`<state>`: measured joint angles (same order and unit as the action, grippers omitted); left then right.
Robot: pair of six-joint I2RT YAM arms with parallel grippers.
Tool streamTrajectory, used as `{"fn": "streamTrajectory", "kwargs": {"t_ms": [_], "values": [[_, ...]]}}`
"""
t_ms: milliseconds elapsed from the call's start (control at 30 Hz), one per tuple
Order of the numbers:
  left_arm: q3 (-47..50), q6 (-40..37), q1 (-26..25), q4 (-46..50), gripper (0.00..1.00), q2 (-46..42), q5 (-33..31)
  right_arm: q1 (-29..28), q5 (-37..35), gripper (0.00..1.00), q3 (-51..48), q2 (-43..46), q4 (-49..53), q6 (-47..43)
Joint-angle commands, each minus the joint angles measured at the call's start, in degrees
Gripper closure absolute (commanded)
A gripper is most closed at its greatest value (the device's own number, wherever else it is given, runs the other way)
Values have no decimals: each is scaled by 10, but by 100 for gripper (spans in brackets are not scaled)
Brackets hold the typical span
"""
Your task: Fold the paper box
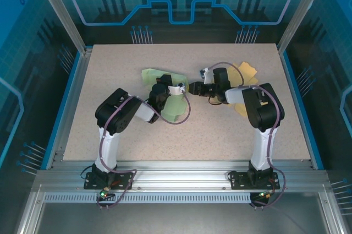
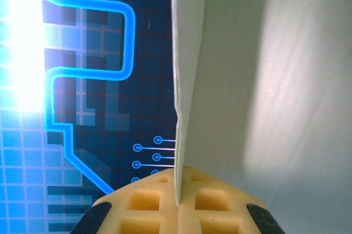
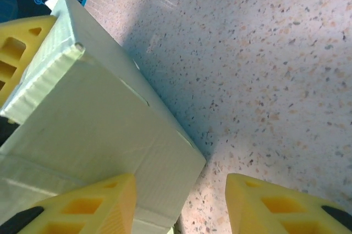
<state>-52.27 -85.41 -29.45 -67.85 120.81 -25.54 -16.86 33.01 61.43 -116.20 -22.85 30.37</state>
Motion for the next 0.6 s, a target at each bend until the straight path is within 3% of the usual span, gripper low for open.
{"fn": "streamTrajectory", "kwargs": {"t_ms": [0, 567], "values": [[8, 30, 3, 24, 100, -18, 19, -9, -8, 51, -26, 30, -21, -13], [5, 44, 4, 92, 100, -70, 43, -12, 4, 46, -70, 52, -76, -12]]}}
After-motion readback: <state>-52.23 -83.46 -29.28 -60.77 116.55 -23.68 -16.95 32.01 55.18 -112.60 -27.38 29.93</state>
